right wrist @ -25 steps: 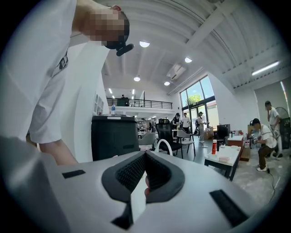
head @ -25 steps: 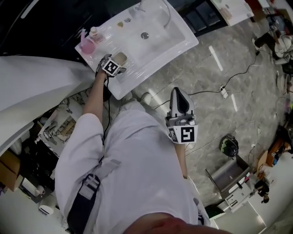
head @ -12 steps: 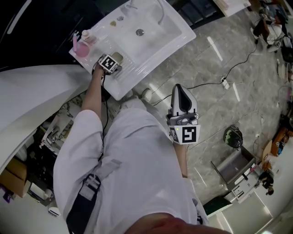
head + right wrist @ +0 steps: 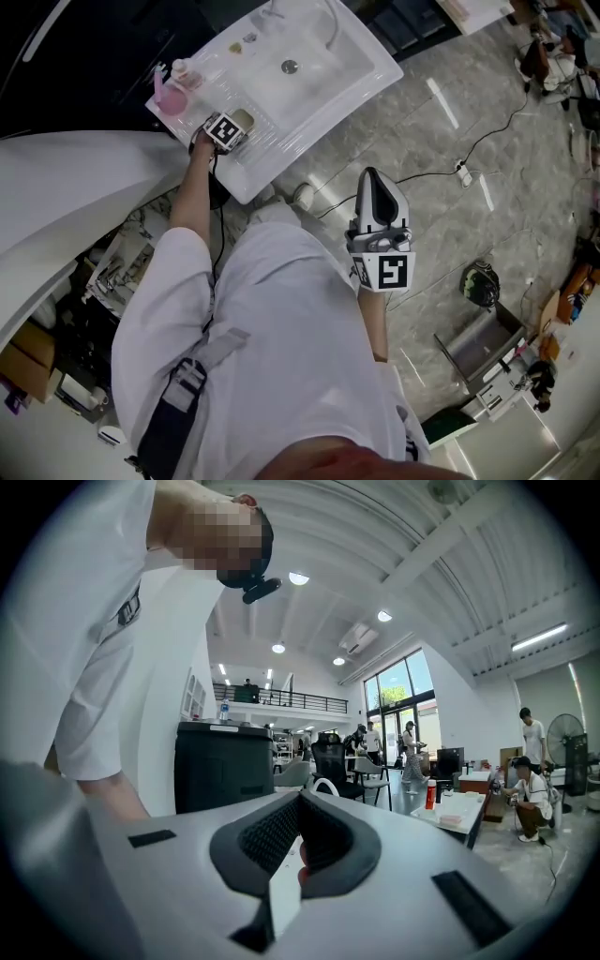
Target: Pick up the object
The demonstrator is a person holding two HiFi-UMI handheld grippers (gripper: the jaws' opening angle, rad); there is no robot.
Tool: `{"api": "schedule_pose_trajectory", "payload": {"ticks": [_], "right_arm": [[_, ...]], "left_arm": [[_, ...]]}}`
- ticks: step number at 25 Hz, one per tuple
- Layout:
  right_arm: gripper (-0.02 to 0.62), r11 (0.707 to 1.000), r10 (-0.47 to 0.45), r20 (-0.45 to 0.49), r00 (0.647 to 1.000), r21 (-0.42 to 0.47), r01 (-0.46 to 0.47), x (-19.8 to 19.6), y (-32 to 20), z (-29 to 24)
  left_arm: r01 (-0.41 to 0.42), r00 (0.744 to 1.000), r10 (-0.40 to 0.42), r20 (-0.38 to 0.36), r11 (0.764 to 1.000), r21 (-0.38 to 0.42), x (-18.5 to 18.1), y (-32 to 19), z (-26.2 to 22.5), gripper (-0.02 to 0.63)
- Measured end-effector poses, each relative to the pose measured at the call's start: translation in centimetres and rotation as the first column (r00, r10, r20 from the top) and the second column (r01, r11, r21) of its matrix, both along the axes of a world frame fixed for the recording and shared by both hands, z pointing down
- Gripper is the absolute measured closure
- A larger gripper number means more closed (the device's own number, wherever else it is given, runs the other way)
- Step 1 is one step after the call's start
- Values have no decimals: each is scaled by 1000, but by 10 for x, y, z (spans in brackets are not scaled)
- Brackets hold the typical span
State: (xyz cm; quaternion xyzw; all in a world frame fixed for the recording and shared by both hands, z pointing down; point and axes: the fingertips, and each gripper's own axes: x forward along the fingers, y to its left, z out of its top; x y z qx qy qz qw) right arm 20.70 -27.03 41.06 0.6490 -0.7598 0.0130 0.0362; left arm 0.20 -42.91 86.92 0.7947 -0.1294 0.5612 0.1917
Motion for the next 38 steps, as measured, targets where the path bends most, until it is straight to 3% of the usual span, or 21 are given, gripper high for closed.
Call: {"api": "schedule_pose_trajectory", "payload": {"ticks": [4, 9, 14, 19, 24, 33, 38], "right_arm": [[594, 1000, -13, 4, 1000, 10, 13, 0, 2, -2], [594, 998, -53, 14, 998, 32, 53, -4, 3, -4], [594, 992, -116, 20, 993, 58, 114, -8, -2, -9], [594, 979, -185, 17, 983, 93, 183, -12, -18, -17], [592, 962, -242, -2, 970, 127, 240, -18, -34, -27], [594, 933, -305, -51, 951, 185, 309, -35, -58, -49], [594, 924, -313, -74, 947, 207, 321, -39, -66, -61]], "left_arm": [[23, 998, -23, -57, 1000, 1, 10, 9, -13, 235], [90, 981, -78, -176, 994, 60, 28, 15, -52, 235], [144, 950, -92, -298, 977, 157, 45, 23, -110, 235], [226, 903, -103, -417, 940, 257, 54, 31, -182, 235], [318, 838, -88, -538, 880, 353, 57, 36, -266, 235], [486, 719, -1, -695, 716, 501, 48, 45, -424, 235], [545, 666, 50, -744, 649, 531, 41, 53, -486, 235]]}}
